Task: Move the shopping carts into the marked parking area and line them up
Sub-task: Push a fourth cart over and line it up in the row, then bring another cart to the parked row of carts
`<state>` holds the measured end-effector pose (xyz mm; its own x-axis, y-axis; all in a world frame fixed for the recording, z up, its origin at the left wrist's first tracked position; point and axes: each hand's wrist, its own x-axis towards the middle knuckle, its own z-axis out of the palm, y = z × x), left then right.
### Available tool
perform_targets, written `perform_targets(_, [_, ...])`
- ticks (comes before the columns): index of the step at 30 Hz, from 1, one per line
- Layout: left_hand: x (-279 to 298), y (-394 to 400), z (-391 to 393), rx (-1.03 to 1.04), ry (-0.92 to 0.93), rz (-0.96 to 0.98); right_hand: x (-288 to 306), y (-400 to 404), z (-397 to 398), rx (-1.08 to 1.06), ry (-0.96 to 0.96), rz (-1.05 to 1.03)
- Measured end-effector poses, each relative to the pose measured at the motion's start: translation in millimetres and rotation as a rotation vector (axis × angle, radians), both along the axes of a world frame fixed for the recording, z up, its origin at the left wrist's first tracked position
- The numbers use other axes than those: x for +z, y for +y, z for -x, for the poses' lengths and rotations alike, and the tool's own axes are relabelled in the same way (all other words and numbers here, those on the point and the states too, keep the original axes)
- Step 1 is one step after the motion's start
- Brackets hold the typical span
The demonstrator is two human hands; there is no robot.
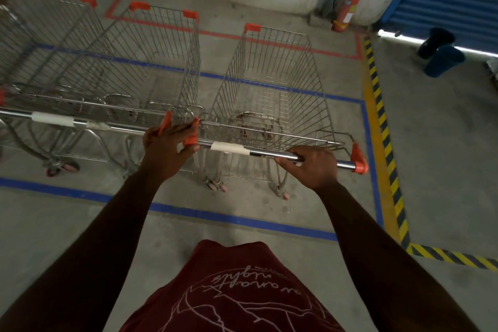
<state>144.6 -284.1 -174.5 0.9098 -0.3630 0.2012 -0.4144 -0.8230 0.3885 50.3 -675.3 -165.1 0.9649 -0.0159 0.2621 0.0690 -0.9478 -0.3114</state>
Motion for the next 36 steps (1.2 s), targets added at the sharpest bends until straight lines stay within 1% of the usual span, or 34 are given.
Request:
perform_targets(3, [9, -7, 11, 0.042, -0.066, 0.062, 5, -9, -1, 0.071, -0.039, -0.277])
perform_targets(4, [13, -10, 18, 0.056, -0.092, 0.086, 5, -13, 2, 0.068, -0.053, -0.298])
perform_targets(8, [21, -15, 54, 0.025, -0.108, 0.246, 1, -11, 24, 0.041, -0.142, -0.204])
perform_targets(10, [12, -15, 67, 0.021, -0.13, 0.262, 0, 2, 33, 0.074, -0.141, -0.237])
perform_targets(15, [8, -21, 105, 0.112, -0.042, 0.221, 10, 44, 49, 0.218, -0.126, -0.378])
perform_targets(20, [17, -25, 171, 0.263, 0.026, 0.272, 12, 85, 71, 0.353, -0.022, -0.536])
perform_targets(24, [21, -1, 227, 0.37, 0.051, 0.317, 24, 134, 89, 0.475, 0.115, -0.622])
perform_targets(27, [21, 33, 263, 0.501, 0.075, 0.37, 34, 178, 100, 0.608, 0.231, -0.608])
perform_targets(32, [22, 99, 319, 0.679, 0.009, 0.459, 55, 277, 120, 0.779, 0.165, -0.629])
perform_targets(36, [17, 175, 369, 0.787, -0.011, 0.523, 62, 386, 150, 0.915, 0.202, -0.597])
